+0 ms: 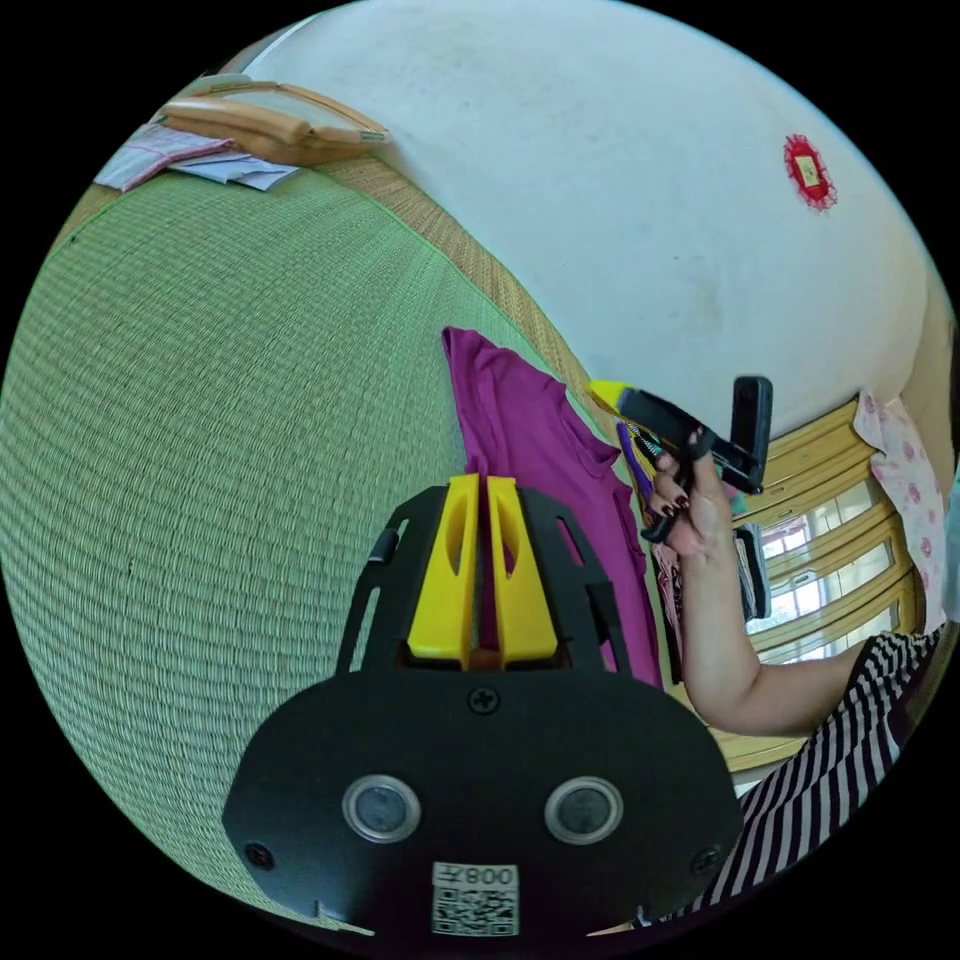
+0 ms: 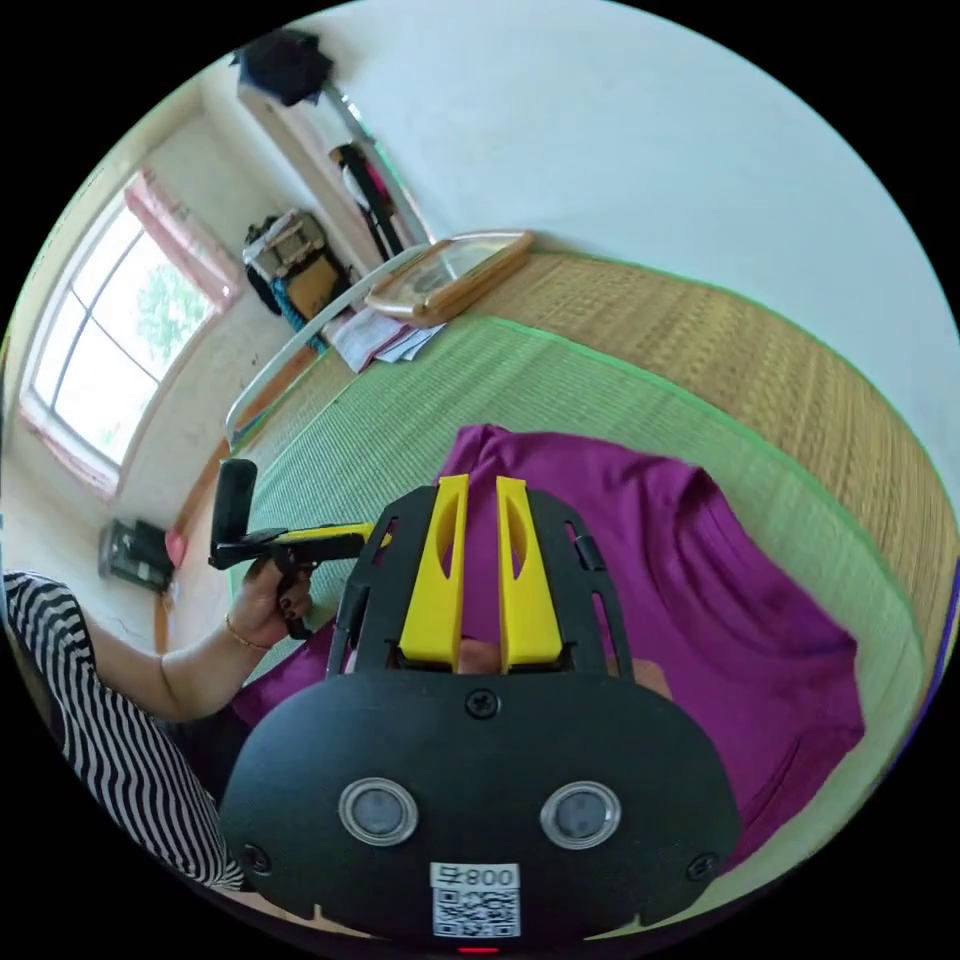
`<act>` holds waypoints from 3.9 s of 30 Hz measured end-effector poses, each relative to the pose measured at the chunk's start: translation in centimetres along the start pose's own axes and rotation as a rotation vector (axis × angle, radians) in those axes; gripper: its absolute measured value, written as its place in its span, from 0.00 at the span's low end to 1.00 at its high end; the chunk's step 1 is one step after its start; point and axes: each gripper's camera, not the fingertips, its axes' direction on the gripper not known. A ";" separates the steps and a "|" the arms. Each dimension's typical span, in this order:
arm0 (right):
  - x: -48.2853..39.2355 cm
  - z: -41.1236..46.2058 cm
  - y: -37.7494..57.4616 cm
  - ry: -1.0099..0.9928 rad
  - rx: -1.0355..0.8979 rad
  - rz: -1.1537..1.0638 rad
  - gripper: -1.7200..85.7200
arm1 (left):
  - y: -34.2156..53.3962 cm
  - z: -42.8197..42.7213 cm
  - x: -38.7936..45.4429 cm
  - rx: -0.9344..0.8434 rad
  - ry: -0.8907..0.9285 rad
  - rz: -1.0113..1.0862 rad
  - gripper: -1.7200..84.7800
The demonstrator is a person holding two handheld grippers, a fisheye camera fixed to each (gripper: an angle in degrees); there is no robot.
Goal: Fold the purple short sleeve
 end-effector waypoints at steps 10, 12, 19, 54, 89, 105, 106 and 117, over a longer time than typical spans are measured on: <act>-8.8 15.0 -12.8 0.213 -0.185 -0.201 0.11 | -0.2 -2.7 -3.5 0.007 0.113 0.016 0.03; -9.4 18.2 -14.1 0.248 -0.230 -0.200 0.10 | -0.3 -3.1 -3.8 0.006 0.113 0.021 0.03; -10.1 22.6 -17.3 0.335 -0.241 -0.189 0.08 | -0.6 -4.2 -4.2 -0.010 0.089 0.069 0.03; 14.4 20.5 -15.0 -0.057 -0.102 0.189 0.04 | -2.7 -1.9 0.5 -0.293 -0.029 0.382 0.03; 12.4 23.3 -20.0 0.071 -0.194 -0.009 0.02 | -2.6 0.5 2.7 -0.295 -0.083 0.388 0.02; 11.5 19.1 -21.1 0.077 -0.182 -0.006 0.02 | -0.1 1.6 2.1 -0.299 -0.089 0.392 0.02; 11.6 18.8 -21.1 0.072 -0.185 -0.006 0.02 | 0.2 1.7 2.0 -0.301 -0.089 0.393 0.02; 9.6 11.2 -20.5 0.074 -0.151 -0.020 0.02 | 3.4 1.6 0.4 -0.255 -0.064 0.377 0.02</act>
